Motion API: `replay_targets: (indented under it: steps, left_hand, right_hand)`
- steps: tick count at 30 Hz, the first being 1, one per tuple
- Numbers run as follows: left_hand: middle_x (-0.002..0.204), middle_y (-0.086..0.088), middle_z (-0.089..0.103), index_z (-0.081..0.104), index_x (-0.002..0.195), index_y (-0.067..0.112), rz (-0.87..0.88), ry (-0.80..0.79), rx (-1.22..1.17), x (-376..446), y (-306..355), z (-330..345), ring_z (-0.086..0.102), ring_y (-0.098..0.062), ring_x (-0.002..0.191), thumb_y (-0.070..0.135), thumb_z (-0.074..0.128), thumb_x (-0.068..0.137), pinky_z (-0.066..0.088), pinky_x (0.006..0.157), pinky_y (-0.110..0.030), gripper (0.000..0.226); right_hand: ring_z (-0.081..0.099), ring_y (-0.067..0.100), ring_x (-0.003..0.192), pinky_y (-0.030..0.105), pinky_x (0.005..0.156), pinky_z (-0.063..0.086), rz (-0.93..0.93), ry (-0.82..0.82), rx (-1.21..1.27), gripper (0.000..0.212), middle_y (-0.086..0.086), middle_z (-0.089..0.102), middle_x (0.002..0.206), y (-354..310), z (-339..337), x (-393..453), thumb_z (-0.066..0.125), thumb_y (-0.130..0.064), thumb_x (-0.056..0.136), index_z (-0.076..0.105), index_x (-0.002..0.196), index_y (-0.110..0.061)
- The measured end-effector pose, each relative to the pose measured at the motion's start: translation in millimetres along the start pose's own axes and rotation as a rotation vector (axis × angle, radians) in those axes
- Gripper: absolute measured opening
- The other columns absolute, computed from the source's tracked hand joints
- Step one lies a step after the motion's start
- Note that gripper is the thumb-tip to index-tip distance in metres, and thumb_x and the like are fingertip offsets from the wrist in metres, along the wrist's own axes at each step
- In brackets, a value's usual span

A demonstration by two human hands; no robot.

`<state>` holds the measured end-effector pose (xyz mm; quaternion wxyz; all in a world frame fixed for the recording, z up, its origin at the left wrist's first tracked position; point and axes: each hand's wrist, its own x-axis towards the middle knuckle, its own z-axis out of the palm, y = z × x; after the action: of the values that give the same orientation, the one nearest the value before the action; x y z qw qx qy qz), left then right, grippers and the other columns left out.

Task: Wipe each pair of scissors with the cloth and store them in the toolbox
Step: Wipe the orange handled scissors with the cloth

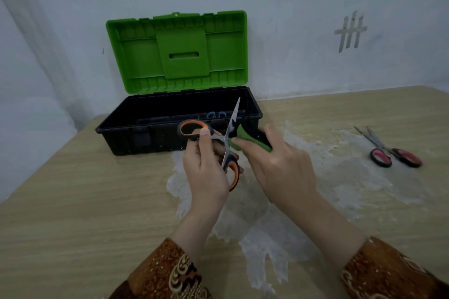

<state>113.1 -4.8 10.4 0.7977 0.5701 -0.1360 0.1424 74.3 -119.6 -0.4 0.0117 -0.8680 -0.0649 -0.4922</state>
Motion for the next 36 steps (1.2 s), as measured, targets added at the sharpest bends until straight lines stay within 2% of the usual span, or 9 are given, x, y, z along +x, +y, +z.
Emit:
replay_targets:
  steps: [4,14,18,21,25,27,29,34,36]
  left_hand:
    - [0.061,-0.020,0.049,0.054,0.088,0.010,-0.030,-0.061,-0.056,0,2,0,0.055,-0.024,0.045,0.026,0.036,0.104,0.048,0.039,-0.031,0.029]
    - [0.055,-0.015,0.046,0.052,0.086,0.012,-0.050,-0.037,-0.075,5,5,-4,0.053,-0.022,0.041,0.025,0.034,0.105,0.044,0.036,-0.027,0.028]
    - [0.060,-0.026,0.043,0.053,0.085,0.013,-0.009,-0.059,0.006,7,1,-4,0.049,-0.040,0.049,0.026,0.035,0.104,0.049,0.041,-0.035,0.029]
    - [0.065,-0.034,0.046,0.053,0.087,0.010,0.003,-0.102,0.067,6,-4,-5,0.047,-0.048,0.055,0.026,0.036,0.104,0.052,0.046,-0.035,0.028]
    - [0.074,-0.024,0.059,0.060,0.090,0.011,0.036,-0.137,0.105,4,-9,-5,0.060,-0.041,0.069,0.037,0.037,0.102,0.053,0.061,-0.045,0.036]
    - [0.077,-0.013,0.064,0.062,0.090,0.011,0.069,-0.147,0.142,2,-12,-3,0.064,-0.023,0.072,0.043,0.033,0.101,0.052,0.065,-0.038,0.045]
    - [0.068,-0.003,0.059,0.059,0.085,0.012,0.081,-0.127,0.189,-1,-14,-1,0.058,-0.010,0.061,0.044,0.030,0.099,0.047,0.058,-0.027,0.046]
    - [0.070,0.000,0.061,0.059,0.083,0.012,0.123,-0.071,0.257,-1,-15,-1,0.059,-0.007,0.064,0.032,0.031,0.103,0.045,0.058,-0.021,0.040]
    - [0.067,0.000,0.058,0.058,0.080,0.011,0.109,-0.059,0.264,0,-15,0,0.056,-0.007,0.060,0.031,0.032,0.104,0.044,0.056,-0.025,0.040]
  right_hand:
    - [0.048,0.021,0.046,0.028,0.035,0.041,0.098,0.008,0.000,0.021,0.009,0.062,0.095,10,-2,3,0.068,-0.016,0.089,0.072,0.106,-0.025]
    - [0.041,0.020,0.041,0.025,0.035,0.039,0.236,-0.045,-0.013,0.016,0.010,0.058,0.089,30,-6,0,0.060,-0.025,0.093,0.072,0.103,-0.021]
    - [0.039,0.021,0.043,0.021,0.040,0.031,0.317,-0.028,-0.015,0.018,0.010,0.058,0.092,42,-9,-3,0.066,-0.020,0.088,0.073,0.104,-0.021]
    - [0.050,0.022,0.050,0.022,0.042,0.037,0.248,0.071,0.075,0.022,0.010,0.060,0.096,37,-13,0,0.062,-0.020,0.091,0.072,0.111,-0.021]
    - [0.056,0.020,0.056,0.028,0.041,0.047,-0.007,0.018,0.153,0.024,0.009,0.063,0.098,8,-9,-1,0.058,-0.023,0.092,0.072,0.111,-0.025]
    - [0.054,0.020,0.052,0.029,0.039,0.045,0.031,-0.037,0.152,0.024,0.007,0.061,0.097,0,-3,-1,0.059,-0.024,0.092,0.071,0.112,-0.027]
    - [0.053,0.021,0.051,0.031,0.039,0.045,0.123,-0.045,0.177,0.024,0.006,0.060,0.099,-2,1,0,0.058,-0.027,0.092,0.070,0.112,-0.028]
    - [0.052,0.019,0.049,0.031,0.038,0.046,0.024,-0.055,0.192,0.025,0.007,0.061,0.093,-17,0,-3,0.051,-0.024,0.094,0.071,0.108,-0.022]
    - [0.050,0.020,0.046,0.031,0.036,0.044,0.082,-0.050,0.172,0.026,0.007,0.061,0.093,-15,-1,1,0.050,-0.026,0.093,0.072,0.105,-0.025]
